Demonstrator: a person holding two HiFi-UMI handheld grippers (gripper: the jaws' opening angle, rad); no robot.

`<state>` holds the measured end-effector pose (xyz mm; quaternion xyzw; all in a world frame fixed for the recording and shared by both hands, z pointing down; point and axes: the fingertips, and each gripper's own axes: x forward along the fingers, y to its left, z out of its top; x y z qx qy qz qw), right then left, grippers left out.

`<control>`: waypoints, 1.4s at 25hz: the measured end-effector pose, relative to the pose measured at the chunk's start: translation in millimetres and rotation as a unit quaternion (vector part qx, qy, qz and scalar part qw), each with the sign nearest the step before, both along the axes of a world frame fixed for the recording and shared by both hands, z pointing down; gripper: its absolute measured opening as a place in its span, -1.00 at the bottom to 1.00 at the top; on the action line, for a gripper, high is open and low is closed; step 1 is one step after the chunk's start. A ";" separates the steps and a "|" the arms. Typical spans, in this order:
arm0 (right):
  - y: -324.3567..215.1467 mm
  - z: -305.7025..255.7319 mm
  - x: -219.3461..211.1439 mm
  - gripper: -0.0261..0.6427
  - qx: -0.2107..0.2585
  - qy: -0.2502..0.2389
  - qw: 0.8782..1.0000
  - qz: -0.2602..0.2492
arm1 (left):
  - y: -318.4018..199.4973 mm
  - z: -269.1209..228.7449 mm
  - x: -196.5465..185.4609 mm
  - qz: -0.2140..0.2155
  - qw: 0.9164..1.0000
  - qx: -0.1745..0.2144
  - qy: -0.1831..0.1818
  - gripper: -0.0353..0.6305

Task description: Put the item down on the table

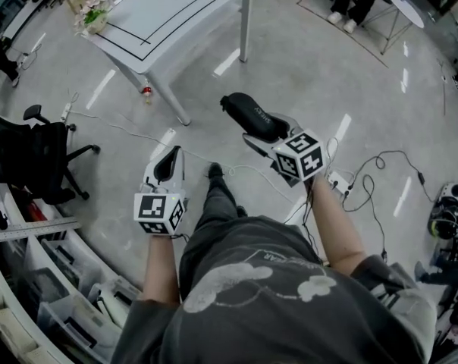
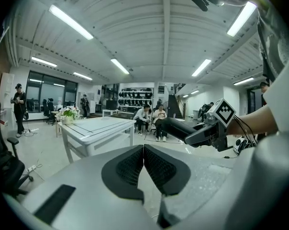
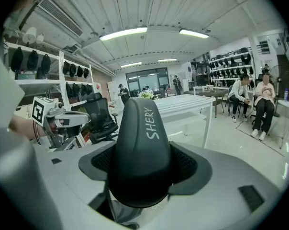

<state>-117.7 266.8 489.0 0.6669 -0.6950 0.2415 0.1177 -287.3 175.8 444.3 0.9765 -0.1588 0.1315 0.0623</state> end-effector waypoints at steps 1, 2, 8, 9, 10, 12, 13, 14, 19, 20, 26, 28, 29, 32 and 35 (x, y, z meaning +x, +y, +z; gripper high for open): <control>-1.3 1.5 3.2 0.06 -0.001 0.000 1.000 0.003 | -2.7 2.1 1.8 0.001 1.000 -0.002 -0.001 -0.88; -3.3 3.4 7.1 0.06 -0.002 0.000 1.000 0.006 | -6.3 3.5 4.5 0.002 1.000 -0.002 -0.002 -0.88; -25.7 12.4 39.4 0.06 -0.011 -0.004 1.000 0.018 | -38.3 6.2 40.3 0.013 1.000 0.000 0.004 -0.88; -32.1 14.2 45.8 0.06 -0.012 -0.004 1.000 0.018 | -46.7 7.6 48.1 0.014 1.000 -0.001 0.005 -0.88; -39.3 16.0 53.2 0.06 -0.014 -0.004 1.000 0.019 | -56.0 9.4 56.5 0.014 1.000 -0.002 0.006 -0.88; -54.9 18.6 71.0 0.06 -0.018 -0.003 1.000 0.020 | -75.6 14.5 74.9 0.014 1.000 -0.006 0.006 -0.88; -63.1 19.3 80.8 0.06 -0.021 -0.002 1.000 0.021 | -85.7 17.2 84.5 0.013 1.000 -0.008 0.006 -0.88; -71.7 19.6 90.7 0.06 -0.024 -0.002 0.999 0.021 | -96.0 19.7 94.1 0.013 1.000 -0.010 0.006 -0.88; -125.8 17.6 139.5 0.06 -0.036 0.000 0.999 0.020 | -152.7 18.1 140.9 0.010 1.000 -0.018 0.006 -0.88; -138.8 16.4 148.6 0.06 -0.037 -0.001 0.999 0.020 | -164.2 16.8 150.2 0.012 1.000 -0.019 0.006 -0.88; -225.9 7.4 199.5 0.06 -0.041 -0.002 0.999 0.013 | -242.6 14.0 198.5 0.006 1.000 -0.030 0.004 -0.88; -256.4 2.9 213.7 0.06 -0.040 0.001 0.999 0.008 | -269.5 13.3 212.5 0.004 0.999 -0.032 0.004 -0.88; -271.0 0.6 220.2 0.06 -0.040 0.003 0.999 0.005 | -282.6 12.8 218.9 0.003 0.999 -0.033 0.004 -0.88; -310.1 -5.4 236.6 0.06 -0.037 0.012 0.999 -0.003 | -318.4 10.3 234.0 -0.001 1.000 -0.028 0.007 -0.88; -338.7 -9.0 246.9 0.06 -0.035 0.022 0.999 -0.014 | -345.9 10.1 240.5 -0.017 0.999 -0.030 0.013 -0.88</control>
